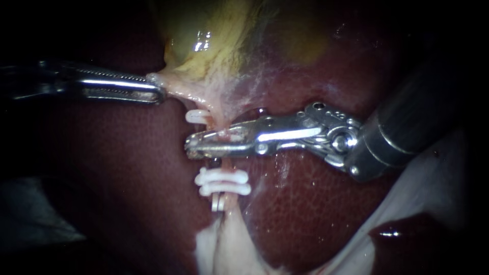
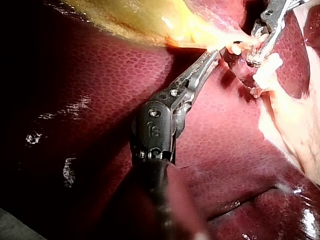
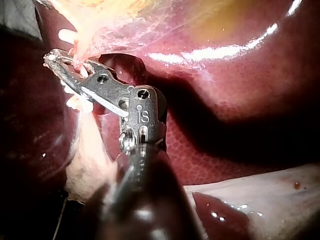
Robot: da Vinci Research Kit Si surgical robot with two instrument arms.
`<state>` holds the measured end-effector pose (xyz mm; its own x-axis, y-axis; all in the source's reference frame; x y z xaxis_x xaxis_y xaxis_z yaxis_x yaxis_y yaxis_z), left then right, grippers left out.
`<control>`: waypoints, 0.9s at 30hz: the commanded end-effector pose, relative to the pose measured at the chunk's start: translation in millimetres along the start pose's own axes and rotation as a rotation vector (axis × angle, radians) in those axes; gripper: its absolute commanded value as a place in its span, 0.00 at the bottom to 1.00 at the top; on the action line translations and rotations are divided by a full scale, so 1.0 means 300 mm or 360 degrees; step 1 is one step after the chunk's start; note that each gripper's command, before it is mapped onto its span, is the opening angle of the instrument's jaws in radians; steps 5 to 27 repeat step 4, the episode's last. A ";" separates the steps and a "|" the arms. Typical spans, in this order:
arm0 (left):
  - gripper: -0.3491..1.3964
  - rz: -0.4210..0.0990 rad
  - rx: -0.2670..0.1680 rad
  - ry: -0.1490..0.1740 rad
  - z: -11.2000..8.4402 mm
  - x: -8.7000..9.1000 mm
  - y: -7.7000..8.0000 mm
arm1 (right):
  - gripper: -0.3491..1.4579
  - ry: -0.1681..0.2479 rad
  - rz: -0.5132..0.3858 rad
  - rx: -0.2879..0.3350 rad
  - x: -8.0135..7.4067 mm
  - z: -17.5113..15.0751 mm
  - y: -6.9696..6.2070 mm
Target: Clipping third clip right tube
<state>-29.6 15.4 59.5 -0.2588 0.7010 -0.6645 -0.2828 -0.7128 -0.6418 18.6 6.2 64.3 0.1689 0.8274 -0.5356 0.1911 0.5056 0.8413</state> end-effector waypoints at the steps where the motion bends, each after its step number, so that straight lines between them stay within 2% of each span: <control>1: 0.00 0.0000 0.0001 0.0000 0.0001 0.0000 0.0000 | 0.00 -0.0001 0.0000 -0.0001 0.0000 0.000 0.0000; 27: 0.00 0.0000 0.0001 0.0000 0.0002 0.0000 -0.0001 | 0.00 -0.0001 -0.0001 -0.0001 -0.0001 0.000 0.0003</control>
